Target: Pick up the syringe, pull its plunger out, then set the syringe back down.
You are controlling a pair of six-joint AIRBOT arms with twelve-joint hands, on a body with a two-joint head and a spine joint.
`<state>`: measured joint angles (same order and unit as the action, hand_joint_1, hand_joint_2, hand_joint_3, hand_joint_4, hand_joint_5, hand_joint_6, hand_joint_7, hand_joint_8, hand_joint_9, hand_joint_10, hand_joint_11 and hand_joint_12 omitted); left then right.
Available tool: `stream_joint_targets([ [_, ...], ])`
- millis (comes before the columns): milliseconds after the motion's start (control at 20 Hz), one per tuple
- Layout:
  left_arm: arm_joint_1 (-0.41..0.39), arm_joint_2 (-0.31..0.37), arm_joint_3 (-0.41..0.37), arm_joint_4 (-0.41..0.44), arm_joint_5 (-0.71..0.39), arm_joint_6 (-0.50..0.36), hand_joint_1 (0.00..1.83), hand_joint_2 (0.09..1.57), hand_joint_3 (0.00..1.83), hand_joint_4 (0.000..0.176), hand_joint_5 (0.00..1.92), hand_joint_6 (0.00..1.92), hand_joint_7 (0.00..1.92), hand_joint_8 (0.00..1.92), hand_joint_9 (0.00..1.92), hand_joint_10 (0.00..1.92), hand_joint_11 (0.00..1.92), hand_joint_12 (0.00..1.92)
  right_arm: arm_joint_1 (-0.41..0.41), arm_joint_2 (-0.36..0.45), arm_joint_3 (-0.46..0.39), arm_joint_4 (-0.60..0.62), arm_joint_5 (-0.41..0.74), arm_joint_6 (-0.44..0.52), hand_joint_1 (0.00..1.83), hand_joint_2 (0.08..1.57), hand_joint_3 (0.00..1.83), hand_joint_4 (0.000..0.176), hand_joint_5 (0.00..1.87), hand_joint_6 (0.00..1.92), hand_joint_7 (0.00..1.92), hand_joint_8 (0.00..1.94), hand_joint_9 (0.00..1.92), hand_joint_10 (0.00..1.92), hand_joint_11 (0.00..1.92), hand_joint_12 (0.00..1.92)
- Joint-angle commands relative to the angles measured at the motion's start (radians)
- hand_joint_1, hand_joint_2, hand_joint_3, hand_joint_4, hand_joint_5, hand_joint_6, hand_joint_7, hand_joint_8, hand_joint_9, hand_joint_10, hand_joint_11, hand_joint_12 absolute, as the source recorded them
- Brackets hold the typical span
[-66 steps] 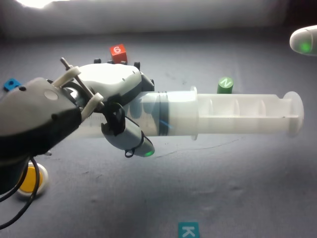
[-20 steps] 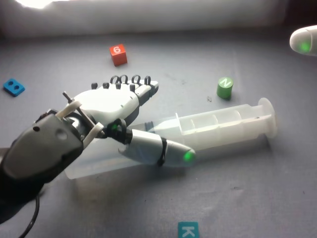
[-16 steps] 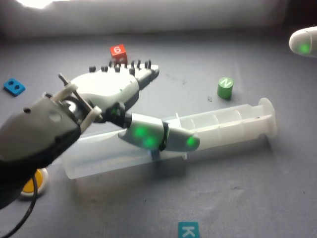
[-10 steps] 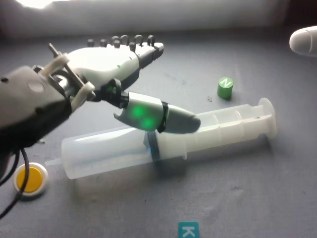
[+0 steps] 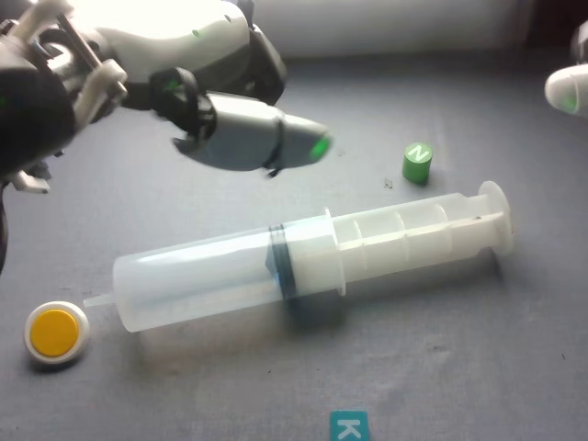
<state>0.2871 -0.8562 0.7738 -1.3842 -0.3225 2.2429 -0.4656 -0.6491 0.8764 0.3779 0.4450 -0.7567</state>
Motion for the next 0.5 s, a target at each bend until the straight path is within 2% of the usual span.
stream_joint_targets([
  [0, -0.028, 0.011, -0.002, 0.023, -0.014, 0.005, 1.07, 1.23, 0.00, 0.088, 1.46, 1.92, 1.58, 1.92, 1.61, 1.92, 1.62, 1.92, 0.008, 0.006, 0.002, -0.006, 0.111, 0.007, 0.78, 1.40, 0.02, 0.118, 1.51, 1.92, 1.68, 1.94, 1.73, 1.92, 1.82, 1.92],
  [50, -0.045, 0.015, -0.002, 0.023, -0.011, 0.010, 1.16, 1.23, 0.00, 0.104, 1.47, 1.92, 1.56, 1.92, 1.59, 1.92, 1.59, 1.92, 0.007, 0.006, 0.001, -0.025, 0.107, 0.007, 1.03, 1.41, 0.01, 0.123, 1.53, 1.92, 1.68, 1.94, 1.74, 1.92, 1.82, 1.92],
  [150, -0.072, 0.020, -0.005, 0.018, -0.011, 0.011, 1.25, 1.21, 0.00, 0.101, 1.48, 1.92, 1.54, 1.92, 1.57, 1.92, 1.59, 1.92, 0.004, 0.006, -0.006, -0.086, 0.091, 0.003, 1.15, 1.39, 0.00, 0.119, 1.58, 1.92, 1.73, 1.94, 1.78, 1.92, 1.87, 1.92],
  [200, -0.085, 0.020, -0.008, 0.011, -0.014, 0.018, 1.28, 1.21, 0.00, 0.042, 1.49, 1.92, 1.53, 1.92, 1.55, 1.92, 1.57, 1.92, 0.003, 0.006, -0.010, -0.105, 0.090, 0.003, 1.13, 1.40, 0.00, 0.116, 1.58, 1.92, 1.73, 1.94, 1.79, 1.92, 1.87, 1.92],
  [250, -0.098, 0.020, -0.011, -0.025, -0.015, 0.058, 1.25, 1.22, 0.00, 0.026, 1.50, 1.92, 1.53, 1.92, 1.55, 1.92, 1.57, 1.92, 0.003, 0.006, -0.013, -0.112, 0.090, -0.003, 1.14, 1.40, 0.00, 0.104, 1.59, 1.92, 1.73, 1.94, 1.79, 1.92, 1.87, 1.92],
  [300, -0.109, 0.020, -0.015, -0.059, -0.015, 0.095, 1.24, 1.22, 0.00, 0.022, 1.50, 1.92, 1.53, 1.92, 1.56, 1.92, 1.57, 1.92, 0.003, 0.004, -0.014, -0.114, 0.089, -0.019, 1.14, 1.39, 0.00, 0.101, 1.59, 1.92, 1.73, 1.94, 1.79, 1.92, 1.87, 1.92],
  [450, -0.123, 0.020, -0.024, -0.067, -0.012, 0.103, 1.22, 1.22, 0.00, 0.014, 1.48, 1.92, 1.52, 1.92, 1.54, 1.92, 1.53, 1.92, 0.003, 0.003, -0.018, -0.133, 0.075, -0.044, 1.12, 1.39, 0.00, 0.079, 1.56, 1.92, 1.69, 1.94, 1.75, 1.92, 1.84, 1.92],
])
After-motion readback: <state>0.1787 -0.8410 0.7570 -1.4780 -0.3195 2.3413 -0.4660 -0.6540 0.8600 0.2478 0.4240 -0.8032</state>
